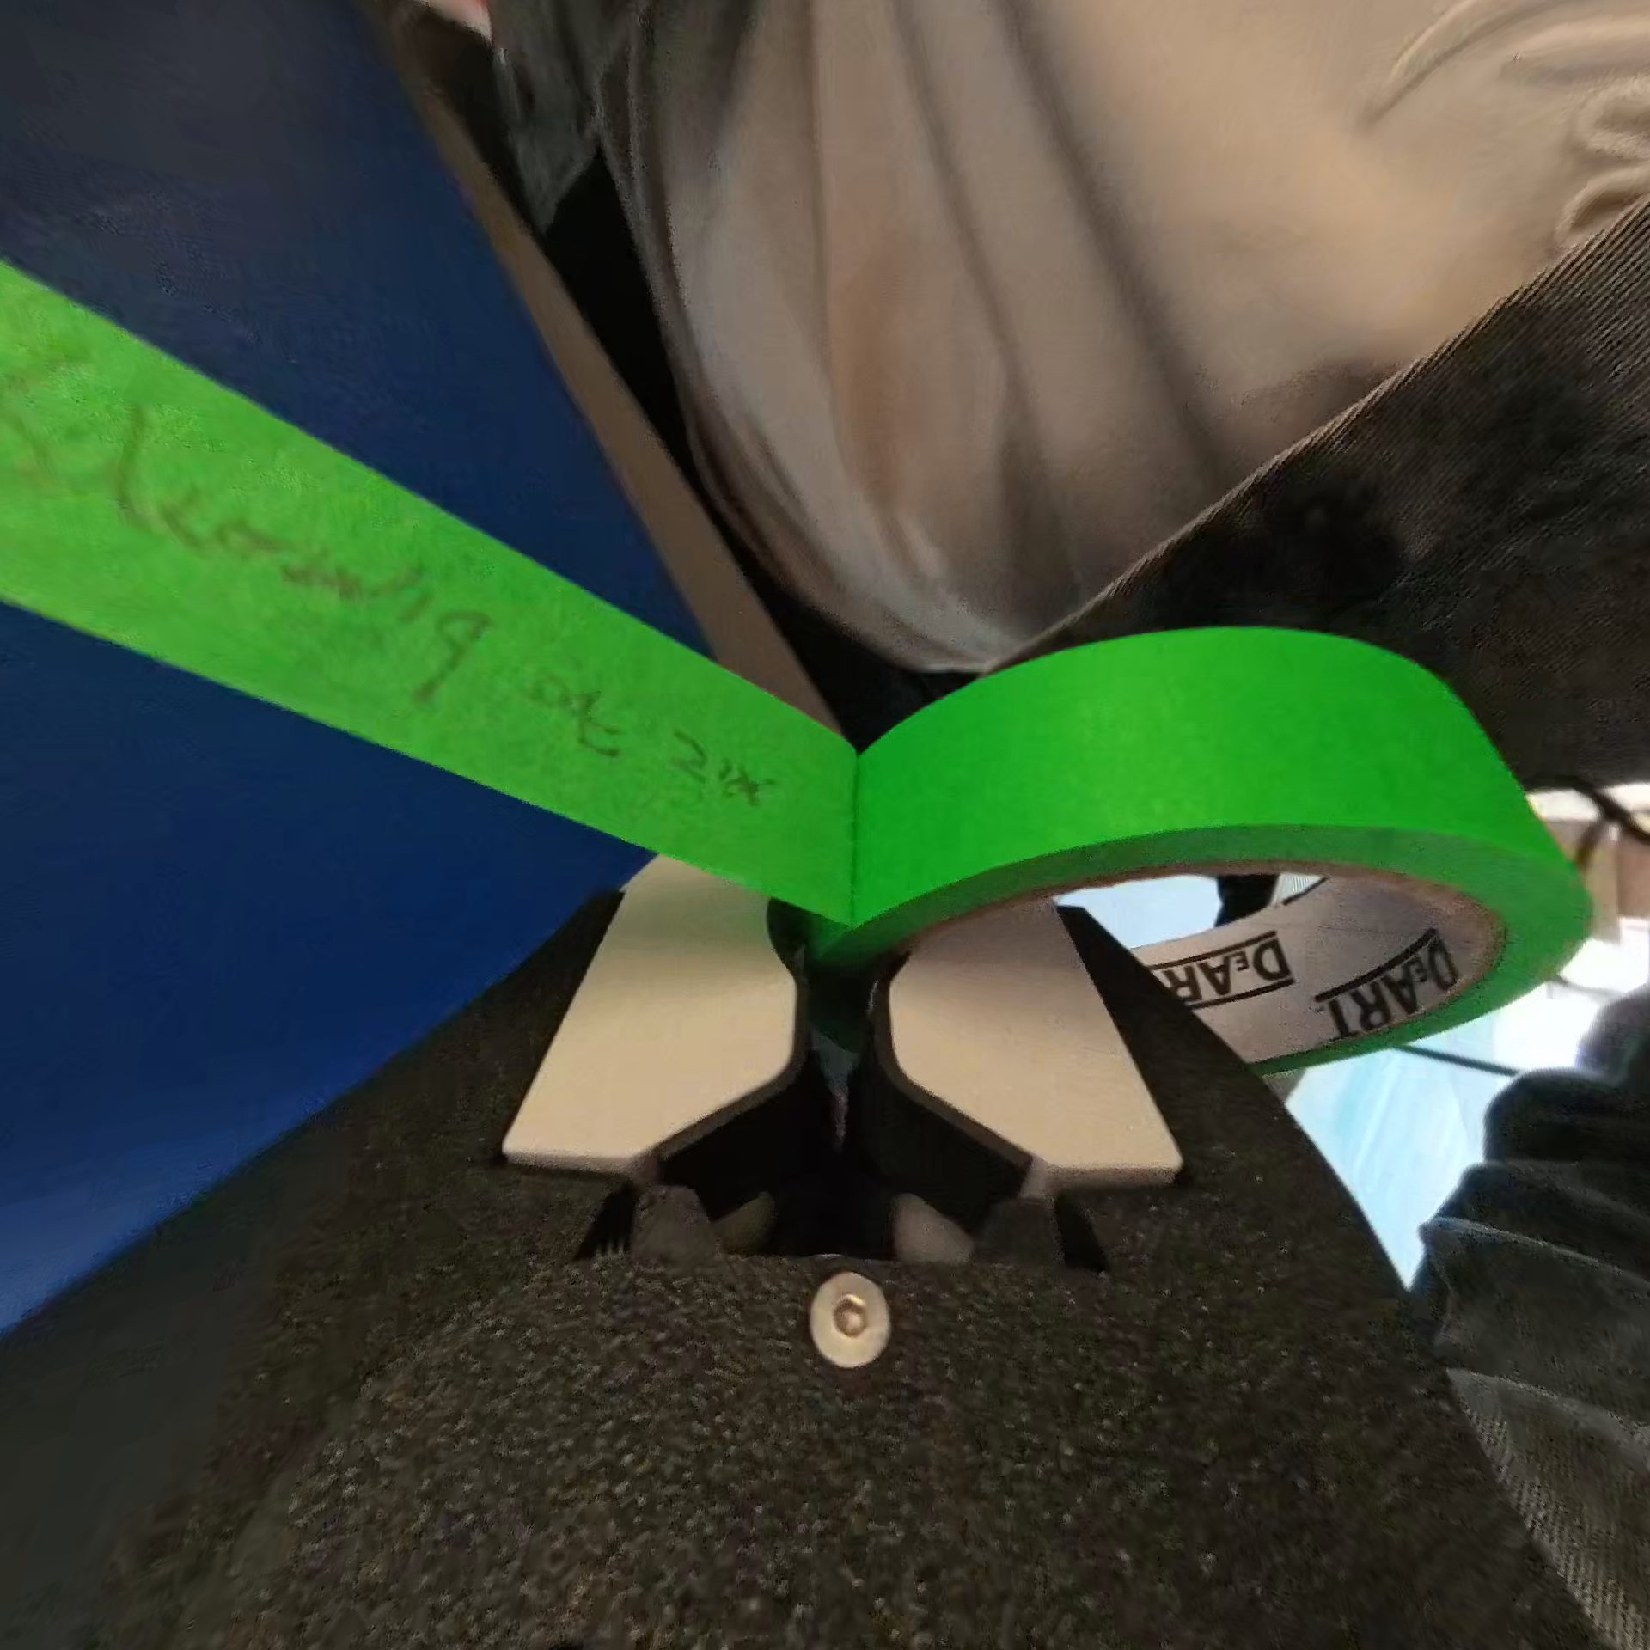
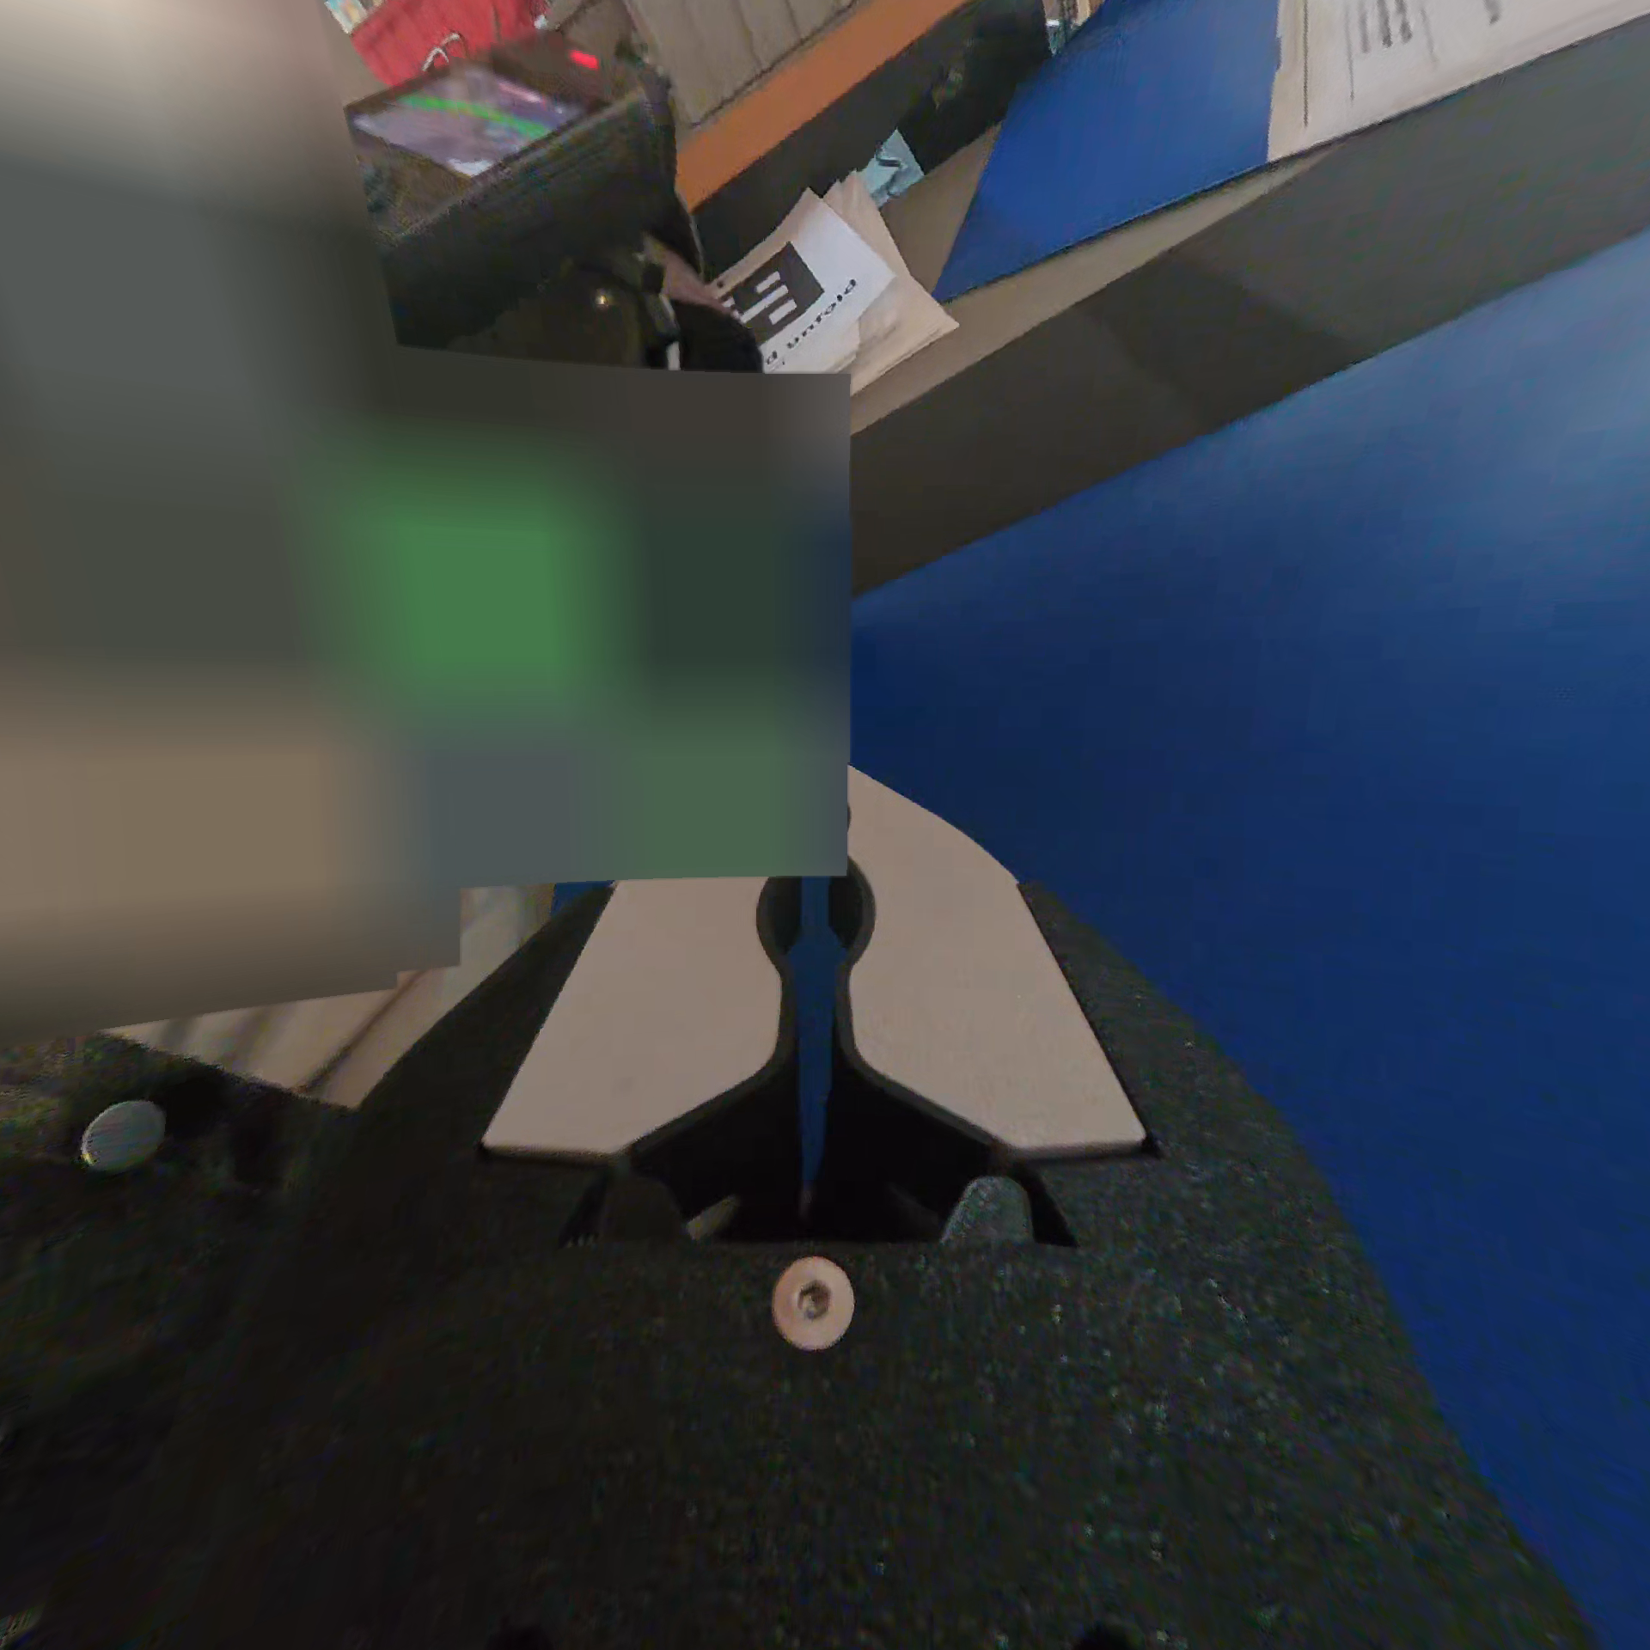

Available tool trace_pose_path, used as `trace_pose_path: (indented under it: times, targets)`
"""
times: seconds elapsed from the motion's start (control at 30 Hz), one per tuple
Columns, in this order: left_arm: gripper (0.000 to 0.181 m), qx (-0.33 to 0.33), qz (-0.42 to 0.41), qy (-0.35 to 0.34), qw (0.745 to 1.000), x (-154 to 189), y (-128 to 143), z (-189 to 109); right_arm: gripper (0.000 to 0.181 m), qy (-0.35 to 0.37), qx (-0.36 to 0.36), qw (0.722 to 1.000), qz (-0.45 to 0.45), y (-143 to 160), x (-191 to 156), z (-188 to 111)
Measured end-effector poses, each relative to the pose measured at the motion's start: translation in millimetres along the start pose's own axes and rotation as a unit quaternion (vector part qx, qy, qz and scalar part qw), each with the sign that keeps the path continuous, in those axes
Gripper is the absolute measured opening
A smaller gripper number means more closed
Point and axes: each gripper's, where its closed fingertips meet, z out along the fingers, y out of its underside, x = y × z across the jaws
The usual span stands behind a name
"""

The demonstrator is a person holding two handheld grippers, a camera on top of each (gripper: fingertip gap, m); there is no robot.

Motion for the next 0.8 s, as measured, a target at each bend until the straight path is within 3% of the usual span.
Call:
trace_pose_path:
  times: [0.2, 0.23, 0.37, 0.67, 0.8]
  targets:
    - [0.008, -0.052, 0.012, 0.018, 0.998, 4.8, 4.1, -33.1, 0.004, -0.008, -0.015, 1.000, -0.019, -10.1, 0.0, -8.4]
    - [0.008, -0.057, 0.016, 0.026, 0.998, 7.0, 3.9, -35.0, 0.023, -0.011, -0.021, 1.000, -0.003, -7.4, 2.7, -8.6]
    - [0.008, -0.078, 0.020, 0.035, 0.996, 10.1, 6.0, -35.2, 0.028, -0.075, -0.023, 0.995, 0.064, 1.4, -2.7, -10.9]
    - [0.007, -0.104, 0.020, 0.064, 0.992, 24.6, 12.7, -33.0, 0.033, -0.037, -0.025, 0.998, 0.054, 5.6, 13.8, -31.9]
    - [0.007, -0.109, 0.018, 0.075, 0.991, 31.3, 13.0, -36.8, 0.036, -0.101, -0.007, 0.995, 0.002, -8.6, -31.3, -1.1]
